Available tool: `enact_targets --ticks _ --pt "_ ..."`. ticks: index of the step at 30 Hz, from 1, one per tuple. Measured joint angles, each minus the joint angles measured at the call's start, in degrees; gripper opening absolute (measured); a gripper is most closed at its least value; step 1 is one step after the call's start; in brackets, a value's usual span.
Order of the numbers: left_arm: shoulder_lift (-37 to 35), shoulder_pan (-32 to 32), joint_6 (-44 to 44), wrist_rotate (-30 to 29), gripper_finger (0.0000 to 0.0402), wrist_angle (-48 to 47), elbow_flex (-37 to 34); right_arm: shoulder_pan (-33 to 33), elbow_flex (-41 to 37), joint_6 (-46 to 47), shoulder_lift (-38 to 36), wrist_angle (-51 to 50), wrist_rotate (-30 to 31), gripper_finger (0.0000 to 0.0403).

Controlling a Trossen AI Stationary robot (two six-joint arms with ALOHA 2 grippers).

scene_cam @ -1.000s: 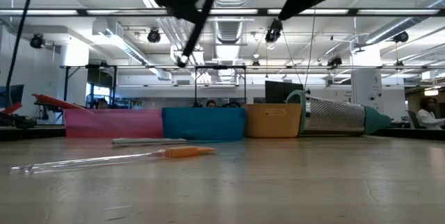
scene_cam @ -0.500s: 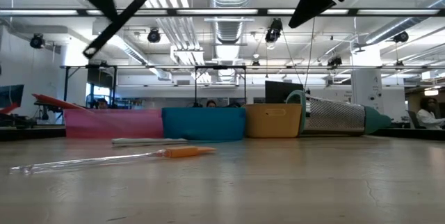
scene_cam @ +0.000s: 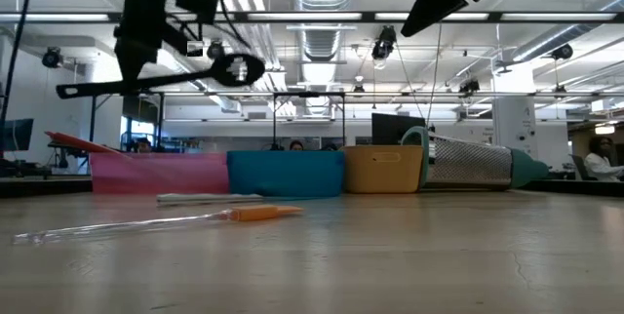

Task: Pick & Place Kitchen Items
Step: Put the black serving spoon with holes into the pink bin

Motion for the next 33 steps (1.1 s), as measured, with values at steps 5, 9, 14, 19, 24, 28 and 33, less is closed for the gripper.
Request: enact_targets --ticks 5,9,14,19,24,28,33 --pt "5.08 4.17 1.83 3.99 0.0019 -0.01 -0.57 0.00 0.00 -2.38 0.00 0.00 0.03 0.0052" --pt "7.94 6.14 3.63 7.51 0.0019 -0.04 -0.57 0.00 0.00 -3.51 0.00 0.01 1.19 0.0055" --pt "10.74 8.26 4.41 8.97 0.0019 -0.02 -0.57 -0.01 0.02 -4.18 0.00 0.00 2.57 0.0059" --pt "12.33 10.92 4.82 8.92 0.0019 -0.01 -0.57 -0.15 0.02 -4.22 0.00 0.00 2.57 0.0053" --pt "13.87 13.29 4.64 9.10 0.0019 -0.02 -0.59 -0.35 0.02 -4.49 0.00 -0.02 2.57 0.0048" --pt "16.08 14.57 4.57 9.56 0.0019 -0.02 -0.59 -0.33 0.02 -6.36 0.00 0.02 2.57 0.0047" --pt "19.48 15.66 4.56 9.62 0.0019 0.00 -0.63 -0.39 0.02 -6.76 0.00 0.04 2.57 0.0047"
